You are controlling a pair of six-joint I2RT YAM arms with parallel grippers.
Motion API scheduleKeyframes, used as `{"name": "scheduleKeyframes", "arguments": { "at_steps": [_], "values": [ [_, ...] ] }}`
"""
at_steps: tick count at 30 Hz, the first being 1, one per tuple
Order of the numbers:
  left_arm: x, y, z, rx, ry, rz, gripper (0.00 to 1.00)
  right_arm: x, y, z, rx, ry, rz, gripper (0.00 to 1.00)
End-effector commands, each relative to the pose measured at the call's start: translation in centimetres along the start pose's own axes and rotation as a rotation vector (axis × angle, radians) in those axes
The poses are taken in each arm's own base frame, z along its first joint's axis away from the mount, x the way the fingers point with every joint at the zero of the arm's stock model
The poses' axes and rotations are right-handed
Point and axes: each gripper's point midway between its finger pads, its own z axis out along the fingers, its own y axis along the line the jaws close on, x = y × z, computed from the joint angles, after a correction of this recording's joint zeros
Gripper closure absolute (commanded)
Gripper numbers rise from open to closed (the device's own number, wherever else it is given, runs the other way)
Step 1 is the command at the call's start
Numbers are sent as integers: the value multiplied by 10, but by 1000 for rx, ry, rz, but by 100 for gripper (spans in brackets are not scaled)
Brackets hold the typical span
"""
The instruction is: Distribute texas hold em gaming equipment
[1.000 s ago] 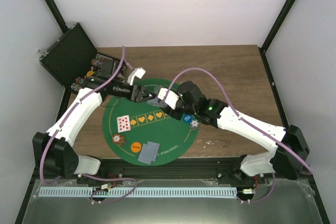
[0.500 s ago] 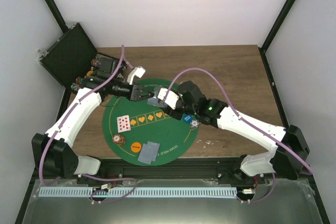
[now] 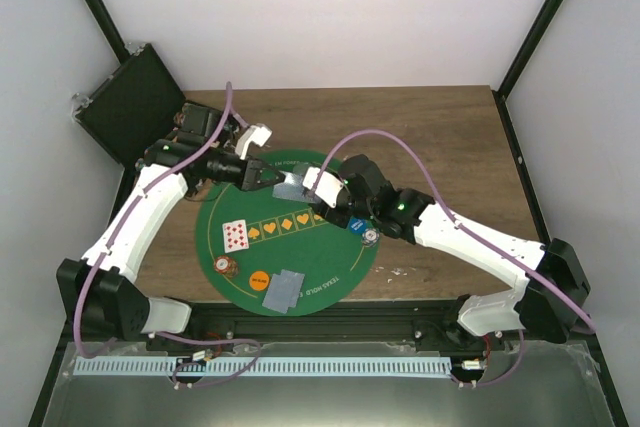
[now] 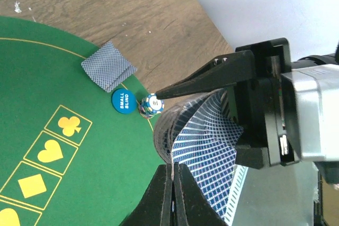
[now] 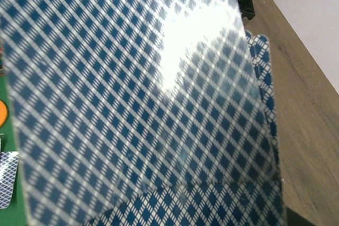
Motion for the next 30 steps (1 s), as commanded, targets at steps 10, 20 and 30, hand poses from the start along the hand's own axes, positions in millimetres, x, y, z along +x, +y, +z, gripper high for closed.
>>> {"name": "scheduleKeyframes", "arguments": {
  "at_steps": [10, 20, 30],
  "values": [
    [-22, -13, -66, -153, -47, 195, 100, 25, -37, -16, 105, 42, 74, 52],
    [4, 124, -62, -838, 214, 369, 100, 26, -46, -33, 143, 38, 73, 52],
    [52, 170, 11, -1092, 475, 792, 100, 24, -49, -55, 184, 13, 79, 51]
  ]
}}
